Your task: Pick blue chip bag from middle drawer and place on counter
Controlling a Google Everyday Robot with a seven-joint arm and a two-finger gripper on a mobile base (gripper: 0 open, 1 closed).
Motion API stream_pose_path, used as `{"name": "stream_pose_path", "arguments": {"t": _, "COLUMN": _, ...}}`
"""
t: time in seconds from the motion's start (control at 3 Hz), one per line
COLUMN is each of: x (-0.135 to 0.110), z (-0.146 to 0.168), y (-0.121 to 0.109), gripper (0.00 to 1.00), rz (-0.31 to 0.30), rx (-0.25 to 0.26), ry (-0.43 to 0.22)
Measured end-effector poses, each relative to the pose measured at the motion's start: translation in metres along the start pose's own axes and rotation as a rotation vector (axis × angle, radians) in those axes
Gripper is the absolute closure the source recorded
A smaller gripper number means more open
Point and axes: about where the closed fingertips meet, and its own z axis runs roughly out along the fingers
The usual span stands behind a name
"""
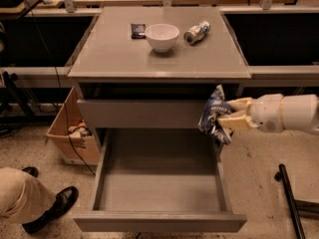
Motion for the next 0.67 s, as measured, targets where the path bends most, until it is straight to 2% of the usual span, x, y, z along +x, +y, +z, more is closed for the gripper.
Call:
{"name": "stream_pose_path", "arguments": {"t": 0.33, "x": -0.041, "z": -0.035, "y": -0.020, "gripper": 1.00, "rz": -0.084, "rx": 0.090, "ry": -0.018}}
{"name": "stream_pose_path", "arguments": {"t": 0.67, "x": -0.079, "z": -0.057, "y": -0.052, "gripper": 1.00, "rz": -0.151, "rx": 0.172, "ry": -0.037}}
